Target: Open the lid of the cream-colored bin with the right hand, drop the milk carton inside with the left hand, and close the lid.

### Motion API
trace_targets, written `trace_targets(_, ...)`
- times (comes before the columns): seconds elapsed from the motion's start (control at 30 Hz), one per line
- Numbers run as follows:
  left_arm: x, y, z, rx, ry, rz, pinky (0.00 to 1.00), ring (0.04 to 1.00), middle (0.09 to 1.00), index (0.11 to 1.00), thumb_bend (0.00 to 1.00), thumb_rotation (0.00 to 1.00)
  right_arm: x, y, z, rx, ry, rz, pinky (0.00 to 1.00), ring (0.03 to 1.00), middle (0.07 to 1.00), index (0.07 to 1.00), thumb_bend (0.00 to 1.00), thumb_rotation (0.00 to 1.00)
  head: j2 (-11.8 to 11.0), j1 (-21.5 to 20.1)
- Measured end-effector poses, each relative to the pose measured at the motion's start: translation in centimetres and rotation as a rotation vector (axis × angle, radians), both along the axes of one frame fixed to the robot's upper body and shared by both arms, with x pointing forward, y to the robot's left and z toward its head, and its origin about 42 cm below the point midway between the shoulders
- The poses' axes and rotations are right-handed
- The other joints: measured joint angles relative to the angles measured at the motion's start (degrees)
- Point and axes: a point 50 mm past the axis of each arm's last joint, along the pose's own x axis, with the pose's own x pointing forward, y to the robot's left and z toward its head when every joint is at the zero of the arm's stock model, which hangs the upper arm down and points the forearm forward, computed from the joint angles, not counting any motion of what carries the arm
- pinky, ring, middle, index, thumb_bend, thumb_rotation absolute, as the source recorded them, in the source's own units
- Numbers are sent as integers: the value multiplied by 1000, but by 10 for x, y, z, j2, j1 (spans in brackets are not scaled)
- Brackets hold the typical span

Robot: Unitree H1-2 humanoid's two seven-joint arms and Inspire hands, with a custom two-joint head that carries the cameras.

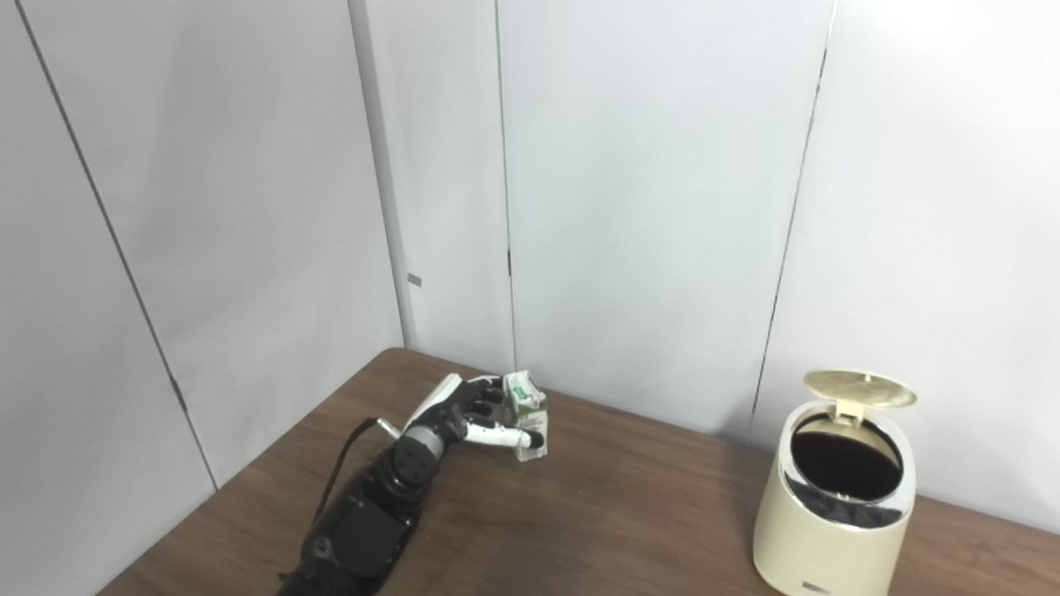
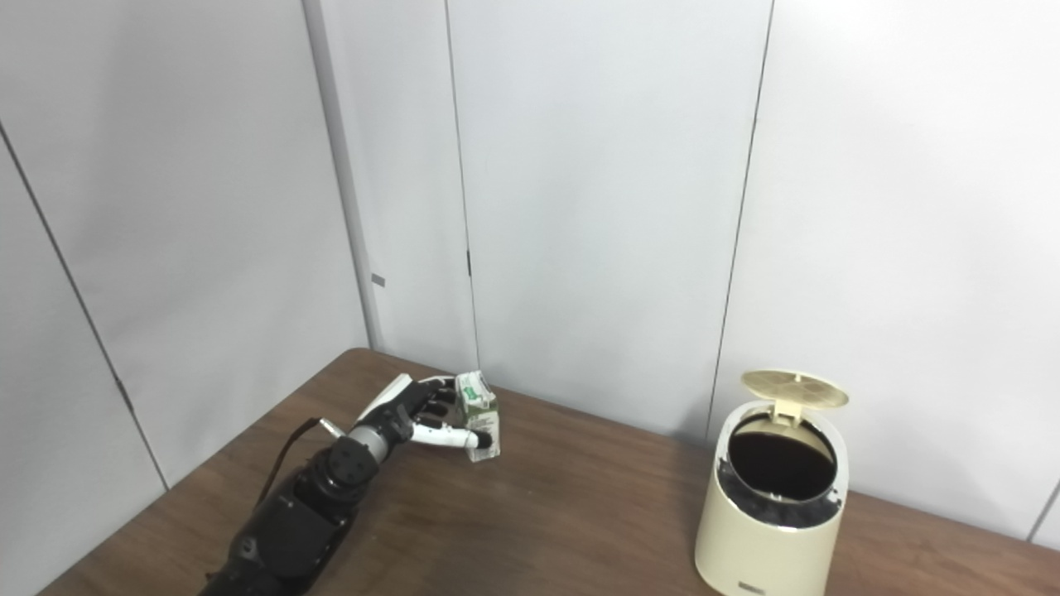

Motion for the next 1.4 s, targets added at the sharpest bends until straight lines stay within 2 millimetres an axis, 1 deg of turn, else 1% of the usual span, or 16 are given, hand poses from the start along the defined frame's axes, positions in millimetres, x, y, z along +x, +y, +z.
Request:
trace_targets(0.07,2,-1,1,3,-2,0,709,813,865,906,1000,324,-1,1,1,1,-5,2,511,621,658,622,356,420,-1,-2)
trace_targets(0.17,4,-2,3,3,-7,-1,730,820,854,890,974,256,-2,2,3,-1,-10,4,506,621,659,621,340,424,-1,-3)
trace_targets(0.2,4,-2,4,6,-10,0,732,820,853,889,972,253,-2,2,2,-3,-8,3,506,621,660,621,338,424,-1,-3)
trace_targets(0.23,5,-2,5,18,-13,5,691,780,815,850,940,211,-2,2,2,-3,-7,3,506,621,660,622,337,423,0,-4)
trace_targets(0.3,5,-2,5,48,-36,38,656,747,784,818,914,175,-4,2,1,-3,-4,2,505,621,660,623,336,424,0,-4)
trace_targets(0.33,5,-2,5,58,-47,52,623,710,750,782,886,145,-4,2,1,-5,-2,1,512,628,663,628,342,444,0,-4)
trace_targets(0.43,6,-1,0,70,-89,111,584,675,725,751,921,200,-7,2,0,-12,11,-2,520,637,667,632,347,454,0,-4)
trace_targets(0.53,7,-4,-6,63,-93,109,593,684,731,756,979,256,-8,3,-1,-9,16,-4,518,637,666,631,340,442,0,-4)
trace_targets(0.7,13,-12,-6,48,-111,87,593,682,715,745,978,229,-9,4,-1,-9,22,-8,522,646,675,638,341,469,-3,-9)
trace_targets(0.83,17,-14,-4,51,-121,87,569,658,703,741,938,196,-10,5,-1,-18,27,-12,518,649,675,638,328,493,-2,-12)
trace_targets(0.9,17,-15,-4,64,-125,91,562,652,700,739,949,210,-10,6,-2,-21,31,-14,518,646,670,636,333,491,-2,-12)
trace_targets(1.0,17,-16,-5,66,-121,88,590,677,721,756,986,240,-11,6,-2,-18,30,-14,507,635,665,630,342,464,-2,-13)
trace_targets(1.1,18,-18,-6,56,-101,84,611,697,743,777,984,258,-11,6,-2,-14,29,-14,506,635,664,630,354,467,-3,-15)
trace_targets(1.2,19,-21,-9,46,-66,79,598,686,736,773,968,262,-11,8,-3,-4,29,-16,507,637,664,626,347,465,-1,-18)
trace_targets(1.27,19,-24,-11,44,-60,74,570,659,715,752,953,249,-12,10,-3,7,24,-16,510,640,668,628,332,458,-1,-18)
trace_targets(1.4,19,-26,-11,53,-65,79,510,602,652,688,908,126,-12,9,-5,16,19,-18,518,638,669,627,326,454,-1,-17)
